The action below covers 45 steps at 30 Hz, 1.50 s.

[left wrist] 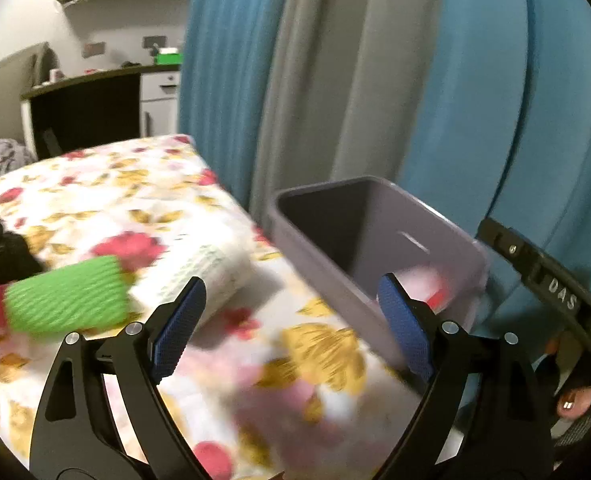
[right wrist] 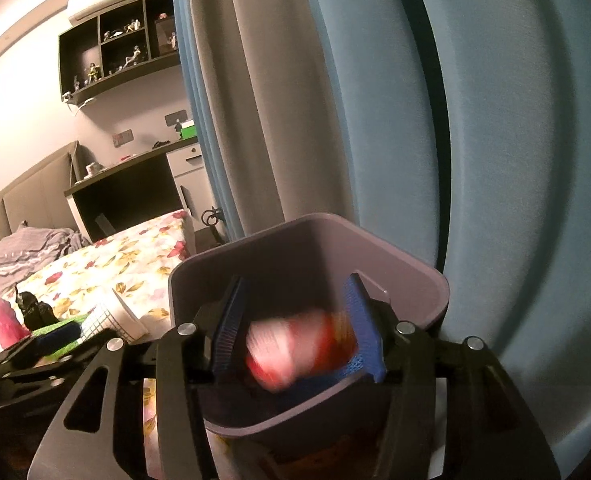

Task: Collect trash
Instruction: 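Open the left gripper over the bin while the right releases the red-and-white bag, then move both empty grippers back over the trash on the bed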

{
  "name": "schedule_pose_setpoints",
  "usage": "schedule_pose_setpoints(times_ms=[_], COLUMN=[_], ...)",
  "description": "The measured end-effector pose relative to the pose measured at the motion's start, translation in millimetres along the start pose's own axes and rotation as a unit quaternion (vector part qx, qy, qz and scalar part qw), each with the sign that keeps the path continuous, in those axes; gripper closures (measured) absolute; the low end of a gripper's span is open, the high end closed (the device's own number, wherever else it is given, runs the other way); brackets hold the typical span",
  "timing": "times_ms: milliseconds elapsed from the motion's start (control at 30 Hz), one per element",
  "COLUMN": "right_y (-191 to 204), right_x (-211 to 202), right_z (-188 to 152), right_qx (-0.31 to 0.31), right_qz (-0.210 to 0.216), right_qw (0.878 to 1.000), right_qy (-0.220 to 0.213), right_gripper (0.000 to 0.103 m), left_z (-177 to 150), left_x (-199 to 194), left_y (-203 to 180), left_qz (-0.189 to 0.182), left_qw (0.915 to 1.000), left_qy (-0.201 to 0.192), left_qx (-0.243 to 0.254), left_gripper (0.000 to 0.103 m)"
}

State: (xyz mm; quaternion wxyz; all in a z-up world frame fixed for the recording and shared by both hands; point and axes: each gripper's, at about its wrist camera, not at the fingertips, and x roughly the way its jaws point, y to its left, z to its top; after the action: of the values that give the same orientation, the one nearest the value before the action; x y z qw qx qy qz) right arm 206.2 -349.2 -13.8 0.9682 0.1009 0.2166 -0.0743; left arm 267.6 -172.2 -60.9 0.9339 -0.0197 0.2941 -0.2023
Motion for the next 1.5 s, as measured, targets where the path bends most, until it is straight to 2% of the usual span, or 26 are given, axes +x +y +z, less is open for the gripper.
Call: schedule_pose_setpoints(times_ms=[200,300,433,600,800,1067,1167,1300,1467,1500], right_y=[1.3,6.5,18.5,42.8,82.7,130.7,146.9,161.0,172.3,173.5], right_x=[-15.5,-26.4,-37.5,-45.0,-52.9,-42.3,-35.0,-19.9,9.2,13.9], right_z=[0.5,-0.5,-1.8,-6.0,-17.4,-31.7,-37.5,-42.5,-42.1,-40.7], right_qx=[0.007,0.002,-0.003,-0.015,-0.041,-0.060,-0.072,-0.080,-0.085,-0.087], right_qz=[0.011,0.016,0.030,0.055,0.088,0.113,0.112,0.104,0.103,0.102], right_qw=[1.000,1.000,0.999,0.998,0.995,0.992,0.991,0.990,0.988,0.988], right_qy=[-0.007,-0.014,-0.020,-0.016,-0.007,0.019,0.028,0.043,0.075,0.075], right_gripper=[0.043,0.036,0.032,0.030,0.026,0.025,0.025,0.025,0.021,0.018], left_z=[-12.7,-16.9,-23.2,-34.6,-53.6,-75.1,-80.7,-86.0,-88.3,-88.7], left_x=[-38.7,-55.4,-81.5,-117.6,-157.1,-196.6,-209.9,-222.2,-225.6,-225.6], left_y=[30.1,48.8,70.1,99.5,143.2,183.3,198.1,214.4,220.8,221.0], left_qz=[0.072,0.096,0.123,0.159,0.205,0.263,0.279,0.286,0.280,0.277], left_qw=[0.9972,0.9947,0.9906,0.9825,0.9688,0.9505,0.9432,0.9375,0.9392,0.9399], left_qy=[-0.016,-0.018,-0.027,-0.044,-0.053,-0.067,-0.075,-0.079,-0.079,-0.079], left_qx=[-0.013,-0.032,-0.054,-0.087,-0.129,-0.152,-0.165,-0.182,-0.182,-0.182], left_gripper=[0.015,0.015,0.014,0.011,0.011,0.011,0.011,0.011,0.011,0.011])
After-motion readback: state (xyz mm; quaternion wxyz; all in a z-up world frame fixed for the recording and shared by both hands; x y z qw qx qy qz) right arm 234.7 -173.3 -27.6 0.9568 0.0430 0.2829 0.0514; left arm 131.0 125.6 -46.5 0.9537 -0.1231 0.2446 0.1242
